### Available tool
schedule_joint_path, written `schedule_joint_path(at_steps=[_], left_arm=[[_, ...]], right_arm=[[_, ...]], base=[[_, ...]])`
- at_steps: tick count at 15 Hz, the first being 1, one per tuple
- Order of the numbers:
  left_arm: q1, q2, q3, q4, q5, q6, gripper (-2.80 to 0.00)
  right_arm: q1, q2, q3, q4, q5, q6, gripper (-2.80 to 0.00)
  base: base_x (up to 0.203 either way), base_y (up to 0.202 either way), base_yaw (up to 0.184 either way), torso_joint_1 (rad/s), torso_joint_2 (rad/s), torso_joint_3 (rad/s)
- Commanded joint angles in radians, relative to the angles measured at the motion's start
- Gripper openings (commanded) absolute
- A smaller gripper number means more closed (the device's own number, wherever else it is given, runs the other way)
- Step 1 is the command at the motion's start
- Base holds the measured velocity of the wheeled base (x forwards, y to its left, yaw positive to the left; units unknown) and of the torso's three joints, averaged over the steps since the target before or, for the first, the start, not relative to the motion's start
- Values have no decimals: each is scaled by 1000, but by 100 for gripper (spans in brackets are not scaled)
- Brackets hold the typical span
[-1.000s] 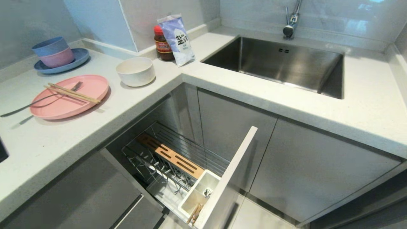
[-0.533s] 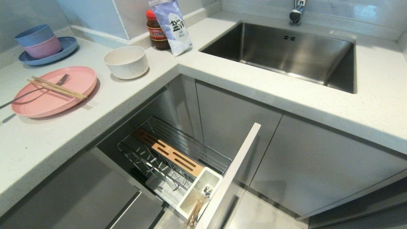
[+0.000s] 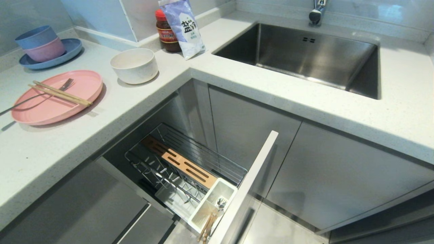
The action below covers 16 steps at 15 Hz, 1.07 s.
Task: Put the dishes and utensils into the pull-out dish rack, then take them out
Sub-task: Pick up the chopsticks and place it in the cupboard
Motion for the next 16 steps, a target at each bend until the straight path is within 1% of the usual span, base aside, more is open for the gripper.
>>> schedule_joint_path(at_steps=[1, 3, 5, 6, 7, 10, 12, 16], left_arm=[[0, 1, 26, -3, -2, 10, -280], [0, 1, 4, -14, -6, 32, -280], [0, 1, -100, -21, -15, 38, -280], [0, 1, -159, -14, -31, 43, -280], [1, 3, -232, 7, -60, 59, -280], [4, 36, -445, 122, -147, 129, -280], [3, 116, -563, 159, -172, 150, -280], [1, 348, -790, 167, -178, 158, -280]], right_arm=[[0, -3, 2, 0, 0, 0, -280], [0, -3, 2, 0, 0, 0, -280], [0, -3, 2, 0, 0, 0, -280], [0, -3, 2, 0, 0, 0, -280], [0, -3, 2, 0, 0, 0, -280], [0, -3, 2, 0, 0, 0, -280], [0, -3, 2, 0, 0, 0, -280], [0, -3, 2, 0, 0, 0, -280]], base=[[0, 0, 0, 0, 0, 0], [0, 0, 0, 0, 0, 0], [0, 0, 0, 0, 0, 0], [0, 0, 0, 0, 0, 0], [0, 0, 0, 0, 0, 0], [0, 0, 0, 0, 0, 0], [0, 0, 0, 0, 0, 0], [0, 0, 0, 0, 0, 0]])
